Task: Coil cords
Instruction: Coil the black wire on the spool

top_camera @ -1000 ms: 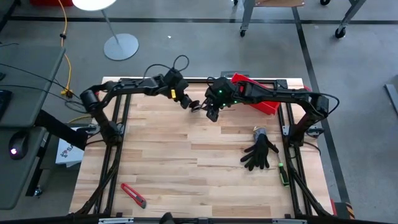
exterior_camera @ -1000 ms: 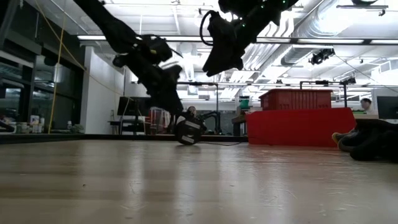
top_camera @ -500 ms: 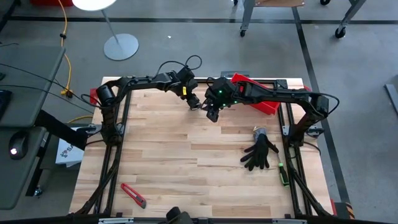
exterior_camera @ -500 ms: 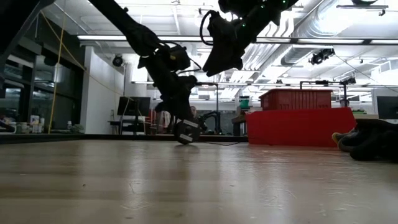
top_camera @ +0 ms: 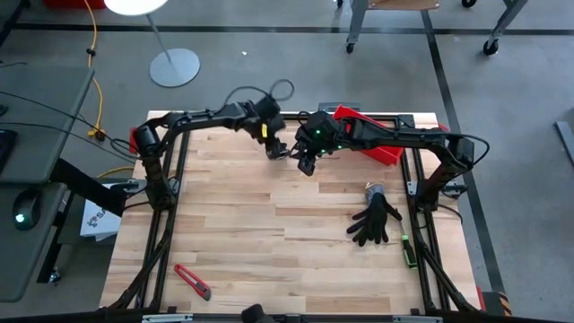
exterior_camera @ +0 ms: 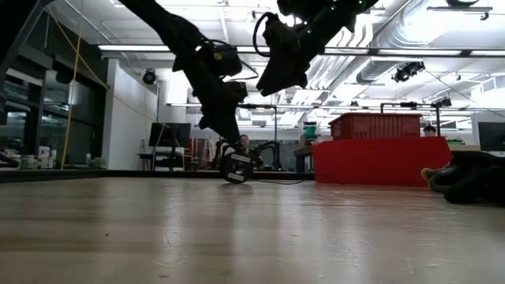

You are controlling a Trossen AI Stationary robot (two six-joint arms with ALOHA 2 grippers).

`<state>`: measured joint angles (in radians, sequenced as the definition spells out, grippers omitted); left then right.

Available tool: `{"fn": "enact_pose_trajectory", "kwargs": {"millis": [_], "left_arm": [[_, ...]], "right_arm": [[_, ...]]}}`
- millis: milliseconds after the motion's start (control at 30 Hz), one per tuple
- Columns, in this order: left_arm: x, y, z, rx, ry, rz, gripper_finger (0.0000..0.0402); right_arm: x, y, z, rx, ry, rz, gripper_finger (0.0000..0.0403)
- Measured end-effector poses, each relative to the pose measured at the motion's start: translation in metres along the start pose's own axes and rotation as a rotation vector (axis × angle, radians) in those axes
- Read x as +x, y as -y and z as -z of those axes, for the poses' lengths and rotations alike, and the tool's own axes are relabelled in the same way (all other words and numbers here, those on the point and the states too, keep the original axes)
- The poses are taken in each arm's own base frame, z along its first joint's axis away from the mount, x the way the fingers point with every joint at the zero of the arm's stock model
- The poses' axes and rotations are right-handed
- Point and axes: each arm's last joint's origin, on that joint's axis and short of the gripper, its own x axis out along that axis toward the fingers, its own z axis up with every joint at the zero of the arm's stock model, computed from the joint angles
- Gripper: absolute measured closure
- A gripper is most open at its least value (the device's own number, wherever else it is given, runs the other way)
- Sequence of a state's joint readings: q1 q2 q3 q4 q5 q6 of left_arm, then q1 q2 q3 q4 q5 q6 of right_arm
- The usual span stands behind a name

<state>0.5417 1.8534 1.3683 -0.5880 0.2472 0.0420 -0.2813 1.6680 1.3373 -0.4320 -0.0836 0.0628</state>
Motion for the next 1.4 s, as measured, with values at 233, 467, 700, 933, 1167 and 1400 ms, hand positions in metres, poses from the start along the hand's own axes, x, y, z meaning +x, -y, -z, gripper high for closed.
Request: {"fn": "enact_pose_trajectory", "kwargs": {"millis": [233, 467, 700, 933, 1167, 1400], "left_arm": [[0.011, 0.027, 0.004, 0.141, -0.025, -0.03, 0.0312], [0.013, 0.027, -0.001, 0.118, 0.017, -0.129, 0.0312], [0.024, 0.021, 0.019, 0.044, -0.048, -0.087, 0.0312], [0.028, 0.021, 0.02, 0.001, -0.002, -0.084, 0.0312], [0.028, 0.02, 0.015, 0.008, 0.053, -0.119, 0.0312], [0.029, 0.024, 0.014, 0.037, 0.054, -0.132, 0.032]], "right_arm": [[0.0, 0.0, 0.0, -0.015, 0.004, 0.004, 0.0258], [0.0, 0.001, -0.001, -0.019, 0.007, 0.021, 0.0258], [0.0, 0.0, -0.003, -0.047, 0.036, 0.02, 0.0258], [0.0, 0.0, -0.005, -0.071, 0.049, 0.019, 0.0258], [0.0, 0.0, -0.005, -0.075, 0.055, 0.019, 0.0258], [0.0, 0.003, -0.006, -0.066, 0.061, 0.024, 0.0258]]}}
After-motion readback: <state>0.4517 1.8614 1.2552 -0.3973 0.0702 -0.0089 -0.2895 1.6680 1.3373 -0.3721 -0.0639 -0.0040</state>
